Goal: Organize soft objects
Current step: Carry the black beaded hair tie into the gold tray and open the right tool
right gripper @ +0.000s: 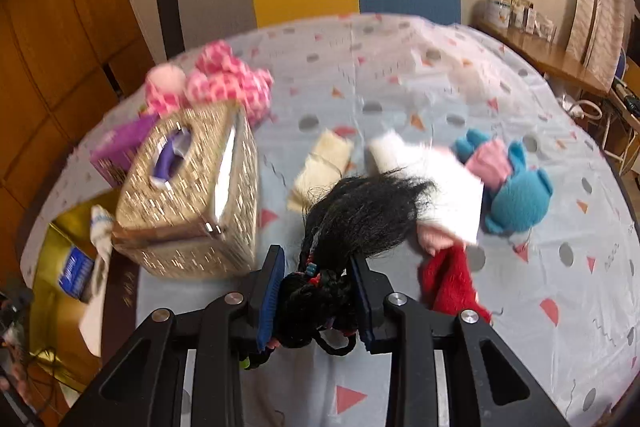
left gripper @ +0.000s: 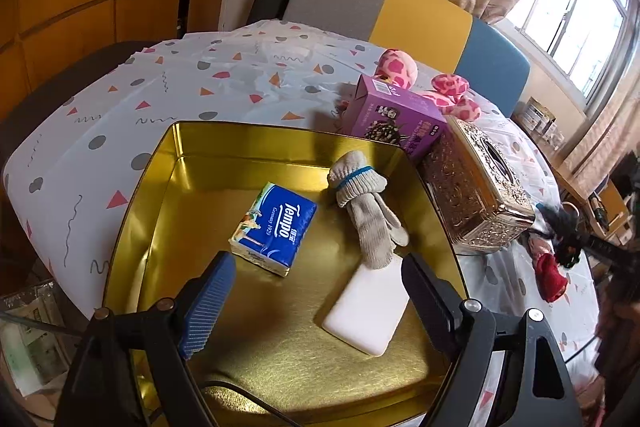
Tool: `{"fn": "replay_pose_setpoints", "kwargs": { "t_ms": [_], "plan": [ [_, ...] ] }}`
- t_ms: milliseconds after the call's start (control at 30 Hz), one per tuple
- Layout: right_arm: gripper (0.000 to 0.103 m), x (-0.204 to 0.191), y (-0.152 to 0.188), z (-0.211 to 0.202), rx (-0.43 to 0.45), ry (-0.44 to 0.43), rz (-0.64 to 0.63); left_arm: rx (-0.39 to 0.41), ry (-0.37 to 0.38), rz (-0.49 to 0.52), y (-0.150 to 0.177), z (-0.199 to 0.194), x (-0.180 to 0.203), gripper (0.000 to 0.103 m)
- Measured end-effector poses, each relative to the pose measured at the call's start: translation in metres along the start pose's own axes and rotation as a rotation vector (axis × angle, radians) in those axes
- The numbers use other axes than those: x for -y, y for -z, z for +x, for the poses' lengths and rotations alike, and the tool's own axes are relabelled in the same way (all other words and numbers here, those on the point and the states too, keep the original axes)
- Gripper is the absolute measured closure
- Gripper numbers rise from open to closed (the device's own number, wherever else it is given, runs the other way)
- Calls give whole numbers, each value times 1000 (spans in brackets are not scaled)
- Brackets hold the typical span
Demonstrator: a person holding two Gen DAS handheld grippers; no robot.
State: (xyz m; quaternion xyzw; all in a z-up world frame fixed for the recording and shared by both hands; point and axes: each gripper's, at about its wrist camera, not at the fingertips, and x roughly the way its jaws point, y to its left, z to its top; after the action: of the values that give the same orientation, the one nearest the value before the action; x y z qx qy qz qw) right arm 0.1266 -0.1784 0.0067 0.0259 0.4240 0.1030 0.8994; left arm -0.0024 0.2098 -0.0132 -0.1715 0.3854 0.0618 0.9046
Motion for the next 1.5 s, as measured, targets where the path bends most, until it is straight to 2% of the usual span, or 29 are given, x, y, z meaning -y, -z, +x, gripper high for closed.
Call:
{"fn": "replay_pose_setpoints", "kwargs": {
  "t_ms": [400, 600, 800, 1100, 1500],
  "plan": [
    [72, -29, -61, 15, 70, 74, -64, 18, -30, 20, 3, -10, 1, 16],
    [72, -65, -93, 25, 99, 36, -113, 23, -53, 14, 3, -14, -5, 16],
    [72, -119, -103, 35, 106, -21, -208, 30, -69, 0, 4, -18, -13, 16],
    [72, -185, -75, 27, 93, -172, -367, 28, -98, -15, 7, -22, -24, 16],
    [72, -204, -13, 18, 15, -272, -454, 18, -103, -11, 14, -24, -23, 15]
  ]
}}
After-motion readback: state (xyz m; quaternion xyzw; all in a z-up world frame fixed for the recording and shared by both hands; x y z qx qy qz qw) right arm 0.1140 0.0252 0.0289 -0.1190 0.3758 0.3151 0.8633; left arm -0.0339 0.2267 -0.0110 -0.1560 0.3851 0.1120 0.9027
